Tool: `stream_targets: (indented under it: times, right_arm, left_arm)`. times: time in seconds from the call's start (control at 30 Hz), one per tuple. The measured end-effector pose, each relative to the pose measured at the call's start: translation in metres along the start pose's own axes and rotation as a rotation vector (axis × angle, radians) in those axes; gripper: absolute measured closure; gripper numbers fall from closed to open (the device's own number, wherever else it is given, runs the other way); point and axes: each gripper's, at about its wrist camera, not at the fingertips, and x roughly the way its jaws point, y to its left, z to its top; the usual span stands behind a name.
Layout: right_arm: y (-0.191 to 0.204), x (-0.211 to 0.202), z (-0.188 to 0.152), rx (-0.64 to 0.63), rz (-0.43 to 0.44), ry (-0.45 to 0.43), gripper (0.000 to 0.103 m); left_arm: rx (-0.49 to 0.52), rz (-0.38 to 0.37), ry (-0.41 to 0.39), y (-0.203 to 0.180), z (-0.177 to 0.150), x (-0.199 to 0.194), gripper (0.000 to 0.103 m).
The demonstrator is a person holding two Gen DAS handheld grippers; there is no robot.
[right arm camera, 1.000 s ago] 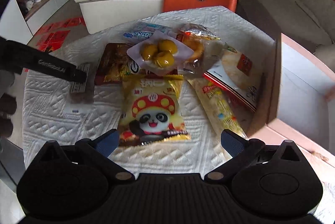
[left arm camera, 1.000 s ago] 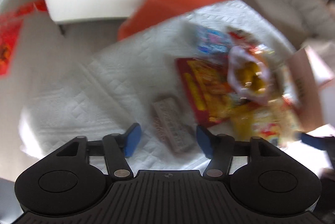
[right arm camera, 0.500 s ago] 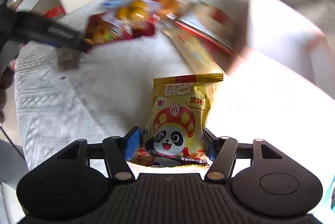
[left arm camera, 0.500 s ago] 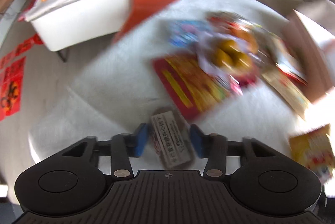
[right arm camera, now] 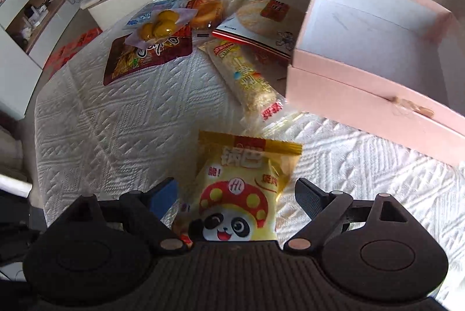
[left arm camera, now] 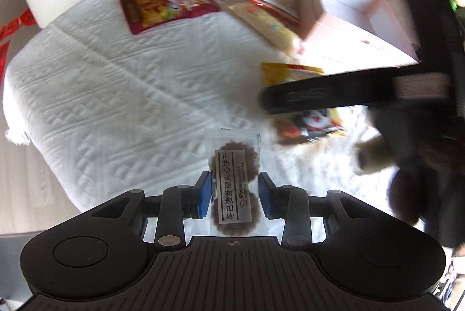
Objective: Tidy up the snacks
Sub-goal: 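Grasp the brown biscuit packet with the left gripper while the right grasps the panda bag, then drop the biscuit packet and panda bag into the pink box with both grippers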
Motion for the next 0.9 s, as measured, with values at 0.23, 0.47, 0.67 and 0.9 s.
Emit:
stream_targets:
  times: [0.23,0.47,0.67,0.9]
  right_arm:
    - [-0.023,-0.022,-0.029,-0.204,-0.067,0.021,0.042]
    - [-0.106,-0.070,-0.068,-0.055,-0.064,0.058,0.044]
    - [-0.127,-0.103,-0.059,0.040,-0.029,-0.020,0.044]
    - [-0.142,-0.136,0.026,0.086,-0.049,-0.301,0.041]
  left_arm:
    - [-0.007,-0.007,-0.058,-0.039,0.016,-0.018,0.064]
    - [0.109,-0.154,-0.309,-0.115,0.128,-0.032,0.062]
    - [-0.044,-0.271,-0.313,-0.109,0.193,-0.005,0.061]
    - [-0.187,-0.093,-0.248,-0.039,0.153,0.000,0.061]
